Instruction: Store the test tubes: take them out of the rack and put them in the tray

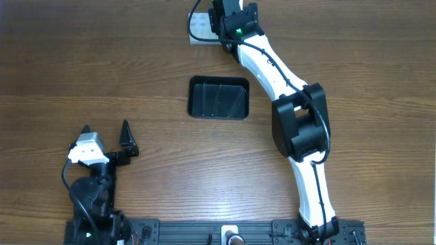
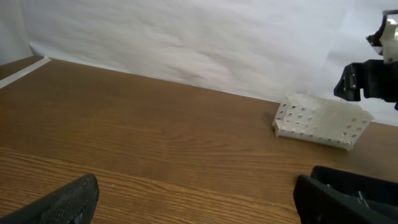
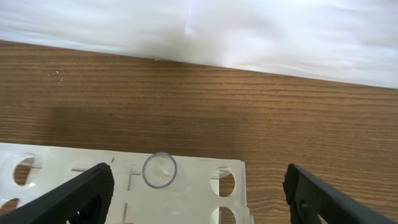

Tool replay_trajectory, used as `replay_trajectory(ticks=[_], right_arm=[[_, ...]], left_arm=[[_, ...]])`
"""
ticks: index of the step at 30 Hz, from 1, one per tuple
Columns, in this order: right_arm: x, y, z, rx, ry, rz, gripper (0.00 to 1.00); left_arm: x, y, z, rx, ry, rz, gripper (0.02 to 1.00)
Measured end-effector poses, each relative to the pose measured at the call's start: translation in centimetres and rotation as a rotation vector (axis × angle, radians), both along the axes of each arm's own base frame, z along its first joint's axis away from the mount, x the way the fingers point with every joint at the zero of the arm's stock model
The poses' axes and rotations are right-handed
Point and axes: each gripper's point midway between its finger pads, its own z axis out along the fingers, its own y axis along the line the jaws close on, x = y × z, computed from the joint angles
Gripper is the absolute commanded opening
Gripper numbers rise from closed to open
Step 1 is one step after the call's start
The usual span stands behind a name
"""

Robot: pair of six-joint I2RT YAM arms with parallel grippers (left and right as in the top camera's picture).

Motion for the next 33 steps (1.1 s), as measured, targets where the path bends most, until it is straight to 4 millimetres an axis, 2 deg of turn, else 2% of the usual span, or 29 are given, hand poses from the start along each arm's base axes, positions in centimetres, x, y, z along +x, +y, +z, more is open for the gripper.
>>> replay_trajectory(ticks=[4,7,13,19,26,33], right_arm=[[0.1,0.0,-0.8,-0.006,0.007,0.000,0.812],[0.3,0.0,-1.4,-0.006,0.009,0.000,0.711],[0.4,0.0,-1.8,-0.011,0.010,0.001,0.441],[0.4,0.0,-1.8,-0.009,0.010,0.000,0.279],[0.3,0.0,-1.9,-0.010,0.014,0.000,0.196],[0.3,0.0,-1.9,-0.010,0.014,-0.001,0.154]], left_arm=[[0.0,0.0,0.0,0.000,0.000,0.000,0.998],[0.0,0.0,0.0,0.000,0.000,0.000,0.998],[0.0,0.0,0.0,0.000,0.000,0.000,0.998],[0.0,0.0,0.0,0.000,0.000,0.000,0.998],[0.0,0.0,0.0,0.000,0.000,0.000,0.998],[0.0,0.0,0.0,0.000,0.000,0.000,0.998]])
